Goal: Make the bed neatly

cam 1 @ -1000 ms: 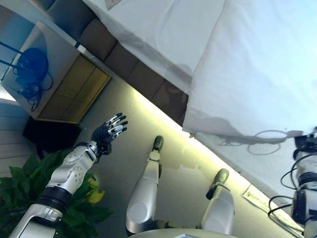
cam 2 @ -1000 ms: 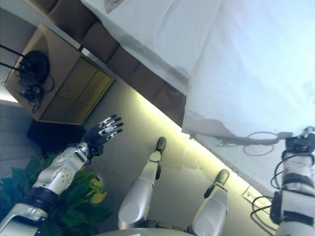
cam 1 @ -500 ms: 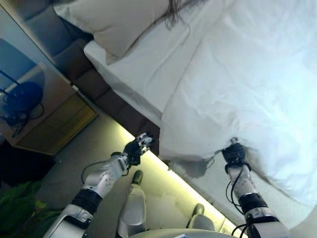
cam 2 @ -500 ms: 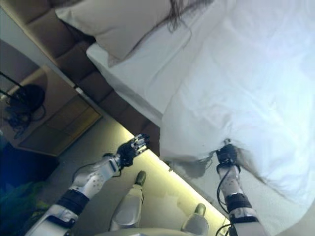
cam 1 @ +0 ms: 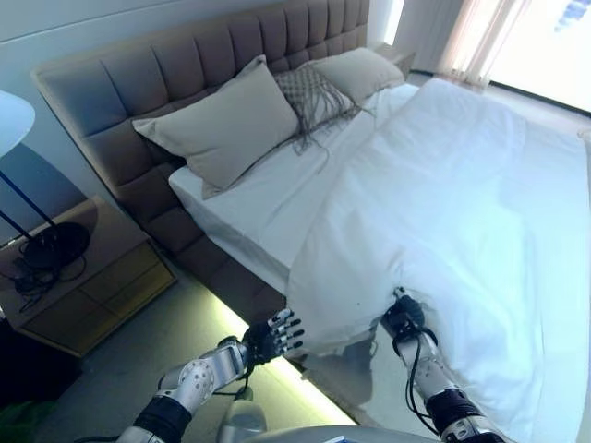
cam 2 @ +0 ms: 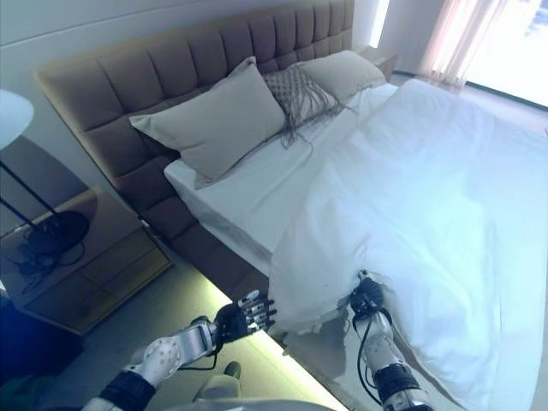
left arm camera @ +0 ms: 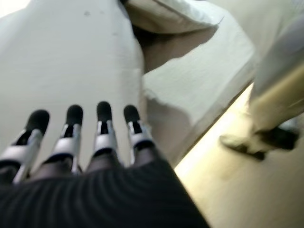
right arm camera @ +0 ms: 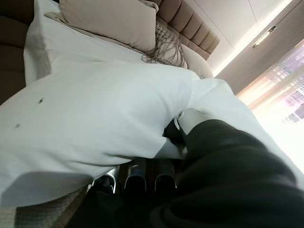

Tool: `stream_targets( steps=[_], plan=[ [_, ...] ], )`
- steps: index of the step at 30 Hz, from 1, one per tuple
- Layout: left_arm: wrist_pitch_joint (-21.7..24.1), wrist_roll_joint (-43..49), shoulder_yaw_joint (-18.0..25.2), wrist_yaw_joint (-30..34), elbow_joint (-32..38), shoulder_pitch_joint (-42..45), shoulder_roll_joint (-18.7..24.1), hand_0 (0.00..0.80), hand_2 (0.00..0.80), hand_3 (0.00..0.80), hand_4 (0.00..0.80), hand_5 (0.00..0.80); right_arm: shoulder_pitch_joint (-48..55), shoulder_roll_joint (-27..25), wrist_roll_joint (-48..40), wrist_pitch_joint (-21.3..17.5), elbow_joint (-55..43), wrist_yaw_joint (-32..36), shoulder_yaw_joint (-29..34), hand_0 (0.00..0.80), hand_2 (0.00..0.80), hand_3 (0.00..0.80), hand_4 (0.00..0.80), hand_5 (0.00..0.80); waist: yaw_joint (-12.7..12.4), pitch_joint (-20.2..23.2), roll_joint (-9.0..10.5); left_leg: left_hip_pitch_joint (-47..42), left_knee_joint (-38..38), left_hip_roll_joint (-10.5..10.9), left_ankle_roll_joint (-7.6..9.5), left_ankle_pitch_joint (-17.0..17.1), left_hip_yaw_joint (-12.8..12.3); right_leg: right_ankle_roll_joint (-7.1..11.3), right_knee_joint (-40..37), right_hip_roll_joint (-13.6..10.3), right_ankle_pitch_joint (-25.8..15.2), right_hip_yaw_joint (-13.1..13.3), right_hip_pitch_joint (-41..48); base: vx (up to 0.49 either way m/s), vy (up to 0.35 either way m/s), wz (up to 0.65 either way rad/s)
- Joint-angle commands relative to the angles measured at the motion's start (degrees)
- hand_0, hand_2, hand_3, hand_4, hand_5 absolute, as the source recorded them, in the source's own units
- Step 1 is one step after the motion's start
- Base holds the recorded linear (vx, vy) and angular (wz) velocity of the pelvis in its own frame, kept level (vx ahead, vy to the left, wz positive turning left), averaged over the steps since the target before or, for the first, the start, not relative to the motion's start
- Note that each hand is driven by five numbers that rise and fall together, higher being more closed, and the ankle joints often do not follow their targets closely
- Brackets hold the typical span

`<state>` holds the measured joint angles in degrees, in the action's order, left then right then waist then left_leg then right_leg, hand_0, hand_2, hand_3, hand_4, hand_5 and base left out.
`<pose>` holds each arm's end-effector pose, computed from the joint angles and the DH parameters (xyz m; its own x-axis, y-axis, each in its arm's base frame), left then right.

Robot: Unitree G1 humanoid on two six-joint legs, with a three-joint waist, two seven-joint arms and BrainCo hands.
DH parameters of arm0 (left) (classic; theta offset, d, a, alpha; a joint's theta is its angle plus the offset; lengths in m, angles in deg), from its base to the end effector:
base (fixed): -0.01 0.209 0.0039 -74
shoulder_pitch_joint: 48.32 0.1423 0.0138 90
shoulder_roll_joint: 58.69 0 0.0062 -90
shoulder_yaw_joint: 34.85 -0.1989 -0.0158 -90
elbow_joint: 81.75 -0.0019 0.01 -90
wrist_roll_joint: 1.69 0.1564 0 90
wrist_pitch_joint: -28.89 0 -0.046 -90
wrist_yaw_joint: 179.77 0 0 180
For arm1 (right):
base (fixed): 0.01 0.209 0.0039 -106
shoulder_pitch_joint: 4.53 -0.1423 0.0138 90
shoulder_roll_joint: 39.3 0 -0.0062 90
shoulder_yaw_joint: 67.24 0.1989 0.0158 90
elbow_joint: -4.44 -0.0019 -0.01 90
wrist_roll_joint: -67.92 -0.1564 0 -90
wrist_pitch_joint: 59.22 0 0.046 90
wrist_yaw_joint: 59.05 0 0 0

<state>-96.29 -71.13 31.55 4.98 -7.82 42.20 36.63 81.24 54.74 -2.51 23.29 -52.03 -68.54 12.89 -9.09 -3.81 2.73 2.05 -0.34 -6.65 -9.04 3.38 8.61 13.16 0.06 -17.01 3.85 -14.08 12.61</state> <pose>0.1725 0.1524 -0.0532 0.4550 -0.6364 -0.6229 -0.0671 0.6729 -0.7366 0.2061 -0.1856 -0.0654 0.8170 -0.1587 -0.5543 0.5361 0.5631 0.6289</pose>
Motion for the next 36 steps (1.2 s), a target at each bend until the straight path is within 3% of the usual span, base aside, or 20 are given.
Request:
stream_targets(
  steps=[1,4,9,17,25,32,36],
  plan=[
    [-6.14,-13.60,-3.29,-2.33,3.37,0.96,-1.65,0.000,0.000,0.000,0.000,0.000,-1.85,-3.04,2.32,-1.83,-7.32,0.99,0.99,0.800,0.800,0.800,0.800,0.800,-1.68,2.39,-2.41,-5.52,-0.91,-5.56,2.15,-2.82,-1.69,0.78,1.38,-3.91,-8.81,-0.63,-6.02,0.036,-0.019,0.02],
    [-7.46,-31.26,-6.15,-9.28,2.18,1.96,-2.95,0.000,0.000,0.000,0.000,0.000,-1.31,-3.35,1.70,-3.04,-7.85,1.43,1.10,0.800,0.800,0.800,0.800,0.800,-1.13,2.22,-2.24,-4.97,-0.84,-5.77,2.10,-2.64,-2.21,1.07,1.46,-4.01,-8.81,-0.63,-6.27,-0.001,-0.010,0.01],
    [-2.66,-43.56,-11.01,-12.81,-3.33,-1.02,-4.02,0.000,0.000,0.000,0.000,0.000,-1.35,-3.87,-0.65,-3.99,-8.61,2.91,0.89,0.800,0.800,0.800,0.800,0.800,-0.05,1.06,-1.06,-3.13,-2.33,-6.58,1.35,-2.90,-1.80,1.54,2.32,-3.55,-8.89,0.31,-7.90,-0.018,-0.100,0.06],
    [-3.04,-43.56,-12.67,-6.33,-16.51,-1.89,-12.69,0.000,0.000,0.000,0.000,0.000,0.19,-0.92,-0.12,-3.87,-12.24,3.69,-1.72,0.800,0.800,0.800,0.800,0.800,2.55,0.71,1.17,-3.59,-2.98,-8.85,0.60,-3.45,-3.55,1.68,1.64,-2.29,-9.17,2.55,-8.08,0.034,-0.106,-0.03],
    [-2.60,-43.56,-14.72,-4.08,-20.87,-4.33,-15.66,0.000,0.000,0.000,0.000,0.000,-1.08,-0.62,-0.39,-4.58,-16.36,1.62,-3.20,0.800,0.800,0.800,0.800,0.800,3.83,-0.60,2.21,-1.85,-3.58,-9.78,0.05,-3.10,-4.04,1.84,1.79,-1.98,-9.79,3.48,-9.86,-0.015,-0.063,-0.07],
    [-2.90,-43.56,-17.22,-0.66,-21.23,-8.88,-19.08,0.000,0.000,0.000,0.000,0.000,-4.86,0.09,0.32,-5.58,-15.73,0.64,-3.51,0.800,0.800,0.800,0.800,0.800,4.23,-2.55,2.11,1.77,-5.93,-9.73,-0.01,-3.47,-2.63,1.84,2.64,-2.07,-10.11,3.44,-12.19,-0.065,-0.035,-0.02],
    [-1.79,-43.56,-18.56,-4.01,-19.67,-8.35,-18.97,0.000,0.000,0.000,0.000,0.000,-6.03,0.44,-0.71,-4.60,-16.65,-0.34,-3.11,0.800,0.800,0.800,0.800,0.800,4.13,-3.59,2.31,2.81,-6.99,-9.69,-0.13,-3.73,-1.60,1.84,3.42,-2.11,-9.93,3.36,-12.91,-0.020,-0.022,-0.01]
  ],
)
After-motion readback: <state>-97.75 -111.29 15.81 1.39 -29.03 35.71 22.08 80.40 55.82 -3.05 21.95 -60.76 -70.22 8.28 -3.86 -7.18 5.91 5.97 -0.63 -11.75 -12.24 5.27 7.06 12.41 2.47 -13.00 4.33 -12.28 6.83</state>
